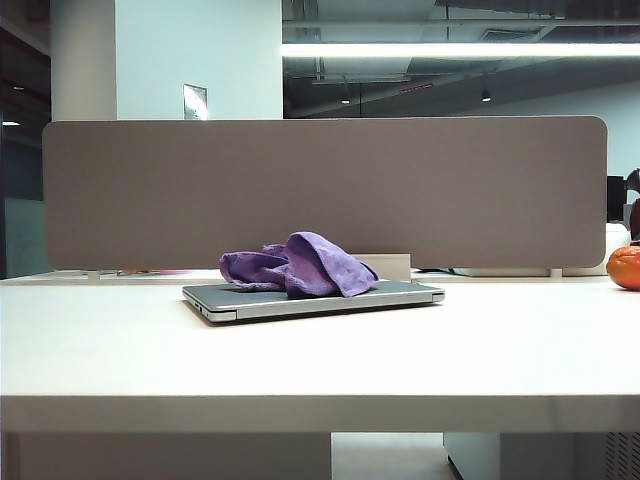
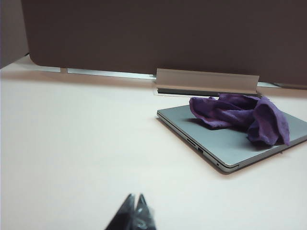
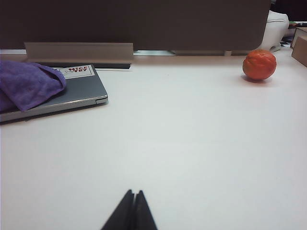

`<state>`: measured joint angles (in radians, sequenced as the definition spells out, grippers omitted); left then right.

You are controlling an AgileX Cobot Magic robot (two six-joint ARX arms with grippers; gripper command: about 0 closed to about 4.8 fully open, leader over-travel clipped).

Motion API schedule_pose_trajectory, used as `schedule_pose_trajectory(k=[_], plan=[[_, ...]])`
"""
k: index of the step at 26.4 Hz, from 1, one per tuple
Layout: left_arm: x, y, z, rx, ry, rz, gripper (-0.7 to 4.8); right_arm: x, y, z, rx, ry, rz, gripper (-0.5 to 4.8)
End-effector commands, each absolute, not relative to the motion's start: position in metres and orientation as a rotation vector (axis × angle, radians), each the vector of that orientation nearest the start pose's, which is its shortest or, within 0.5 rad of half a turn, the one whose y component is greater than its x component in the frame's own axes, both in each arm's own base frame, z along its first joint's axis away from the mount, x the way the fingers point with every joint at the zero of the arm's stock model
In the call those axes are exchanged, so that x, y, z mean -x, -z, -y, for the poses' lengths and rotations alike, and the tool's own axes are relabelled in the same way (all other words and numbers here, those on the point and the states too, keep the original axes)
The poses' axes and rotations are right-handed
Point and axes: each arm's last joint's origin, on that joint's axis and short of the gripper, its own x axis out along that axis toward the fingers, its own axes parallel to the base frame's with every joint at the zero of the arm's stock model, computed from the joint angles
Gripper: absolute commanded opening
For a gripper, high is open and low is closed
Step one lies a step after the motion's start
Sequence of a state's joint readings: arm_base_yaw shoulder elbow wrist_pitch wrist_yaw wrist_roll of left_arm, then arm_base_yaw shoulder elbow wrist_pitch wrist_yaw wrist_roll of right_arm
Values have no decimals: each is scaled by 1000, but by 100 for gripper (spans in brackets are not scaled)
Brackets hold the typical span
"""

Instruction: Pick up the purple rag and put it over the laptop.

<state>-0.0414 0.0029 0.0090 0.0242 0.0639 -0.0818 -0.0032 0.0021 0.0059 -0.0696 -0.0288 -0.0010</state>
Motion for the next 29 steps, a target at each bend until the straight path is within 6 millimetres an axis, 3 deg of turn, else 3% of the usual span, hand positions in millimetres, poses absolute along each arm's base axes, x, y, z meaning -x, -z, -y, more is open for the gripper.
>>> schedule_pose_trajectory(k=[1, 29], plan=[[-97, -170, 6, 63, 111, 39, -6, -97, -159, 0, 3, -22, -57, 22], [-97, -166, 6, 7, 110, 4, -6, -97, -159, 0, 3, -22, -57, 22]])
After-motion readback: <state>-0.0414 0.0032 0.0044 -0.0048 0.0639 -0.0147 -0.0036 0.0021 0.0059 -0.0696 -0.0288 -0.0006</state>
